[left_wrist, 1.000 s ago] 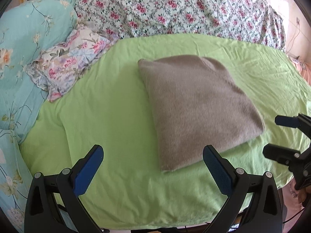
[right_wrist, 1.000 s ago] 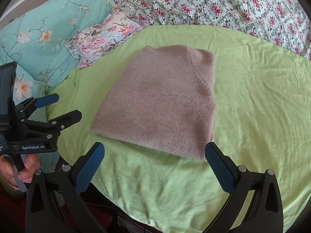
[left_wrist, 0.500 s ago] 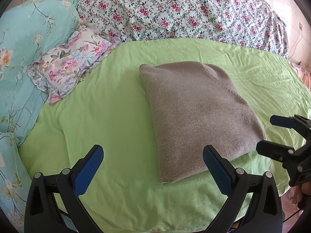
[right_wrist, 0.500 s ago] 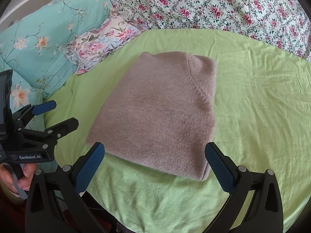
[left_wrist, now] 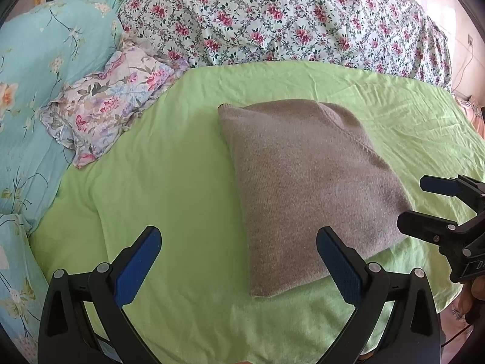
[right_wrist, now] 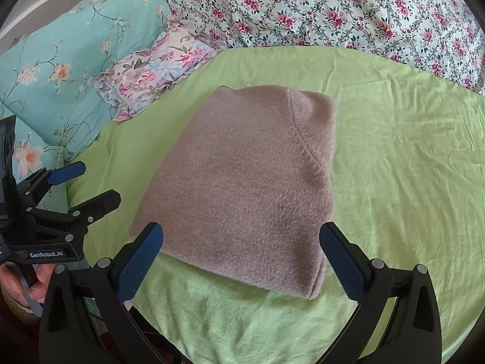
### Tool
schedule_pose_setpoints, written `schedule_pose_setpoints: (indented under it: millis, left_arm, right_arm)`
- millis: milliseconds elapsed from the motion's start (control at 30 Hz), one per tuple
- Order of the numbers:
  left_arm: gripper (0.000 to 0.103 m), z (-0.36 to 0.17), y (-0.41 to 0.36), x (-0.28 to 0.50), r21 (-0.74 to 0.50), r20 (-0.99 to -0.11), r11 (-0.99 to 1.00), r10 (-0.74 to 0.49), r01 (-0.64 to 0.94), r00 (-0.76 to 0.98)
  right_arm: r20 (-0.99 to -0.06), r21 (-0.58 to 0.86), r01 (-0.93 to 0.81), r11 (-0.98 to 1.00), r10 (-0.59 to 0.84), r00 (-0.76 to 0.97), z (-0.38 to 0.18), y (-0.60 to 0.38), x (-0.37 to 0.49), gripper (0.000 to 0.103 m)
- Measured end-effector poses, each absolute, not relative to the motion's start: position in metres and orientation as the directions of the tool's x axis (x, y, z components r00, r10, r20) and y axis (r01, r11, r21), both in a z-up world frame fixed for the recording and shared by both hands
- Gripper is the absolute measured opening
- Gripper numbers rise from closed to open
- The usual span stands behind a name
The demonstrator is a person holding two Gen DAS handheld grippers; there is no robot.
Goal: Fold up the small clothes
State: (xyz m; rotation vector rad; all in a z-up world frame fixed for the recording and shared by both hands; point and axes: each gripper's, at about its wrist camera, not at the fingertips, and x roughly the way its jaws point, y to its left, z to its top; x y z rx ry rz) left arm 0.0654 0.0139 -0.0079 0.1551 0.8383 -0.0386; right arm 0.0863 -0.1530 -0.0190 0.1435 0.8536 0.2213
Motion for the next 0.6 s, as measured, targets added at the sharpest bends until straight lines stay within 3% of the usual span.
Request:
schedule_pose_setpoints:
  millis: [600]
  left_arm:
    - [0.102, -0.010, 0.011, 0.079, 0.122, -0.747, 0.987, 0.025, 0.100, 0.664]
  right_arm:
    - [-0.730, 0.217, -0.136, 0.967, 0.253, 0.635, -0.020, -0.152, 0.095, 0.103]
